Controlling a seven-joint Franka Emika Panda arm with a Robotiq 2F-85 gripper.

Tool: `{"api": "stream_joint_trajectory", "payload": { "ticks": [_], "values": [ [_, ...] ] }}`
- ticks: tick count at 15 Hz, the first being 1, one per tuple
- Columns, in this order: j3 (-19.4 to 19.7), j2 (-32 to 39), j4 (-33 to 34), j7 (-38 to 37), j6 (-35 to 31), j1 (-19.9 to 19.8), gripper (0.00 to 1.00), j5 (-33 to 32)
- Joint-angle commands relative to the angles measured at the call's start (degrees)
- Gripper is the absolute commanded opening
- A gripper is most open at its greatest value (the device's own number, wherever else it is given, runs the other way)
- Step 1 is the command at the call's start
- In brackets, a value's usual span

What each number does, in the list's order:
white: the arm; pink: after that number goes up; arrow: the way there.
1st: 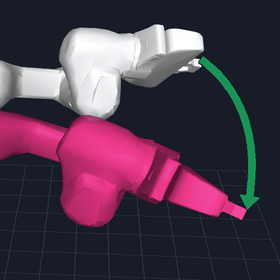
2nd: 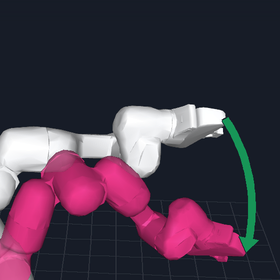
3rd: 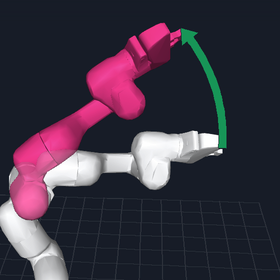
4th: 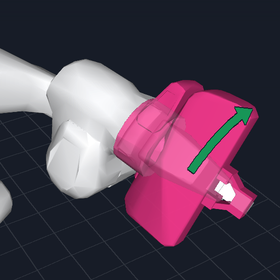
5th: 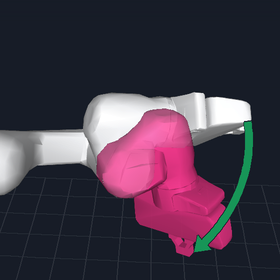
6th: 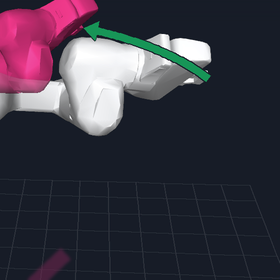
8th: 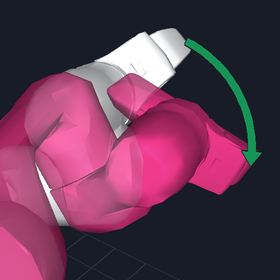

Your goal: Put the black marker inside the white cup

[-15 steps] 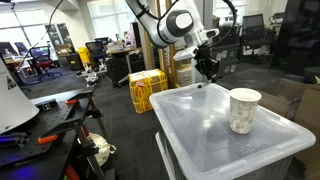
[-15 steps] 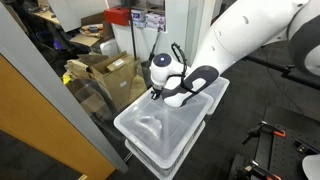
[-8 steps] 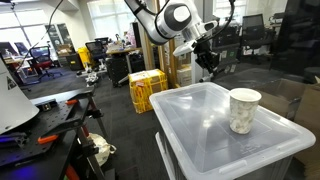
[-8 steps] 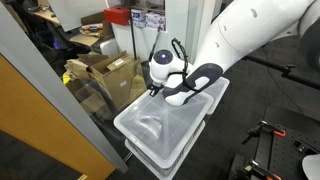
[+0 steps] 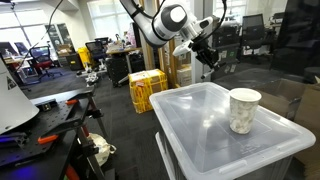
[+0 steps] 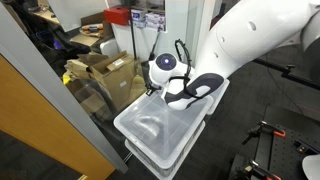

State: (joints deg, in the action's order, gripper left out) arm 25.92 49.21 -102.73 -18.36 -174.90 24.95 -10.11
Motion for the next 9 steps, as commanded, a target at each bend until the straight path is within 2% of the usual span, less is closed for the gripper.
{"api": "stream_joint_trajectory", "payload": {
  "ticks": [1, 5, 9],
  "values": [
    [8.4, 2.4, -3.2, -5.1, -6.3, 8.0, 0.05, 3.0],
    [15.6, 6.8, -5.4, -5.9, -10.6, 15.6, 0.05, 11.5],
    [19.9, 11.3, -6.5, -5.4, -12.4, 20.9, 0.05, 21.0]
  ]
}}
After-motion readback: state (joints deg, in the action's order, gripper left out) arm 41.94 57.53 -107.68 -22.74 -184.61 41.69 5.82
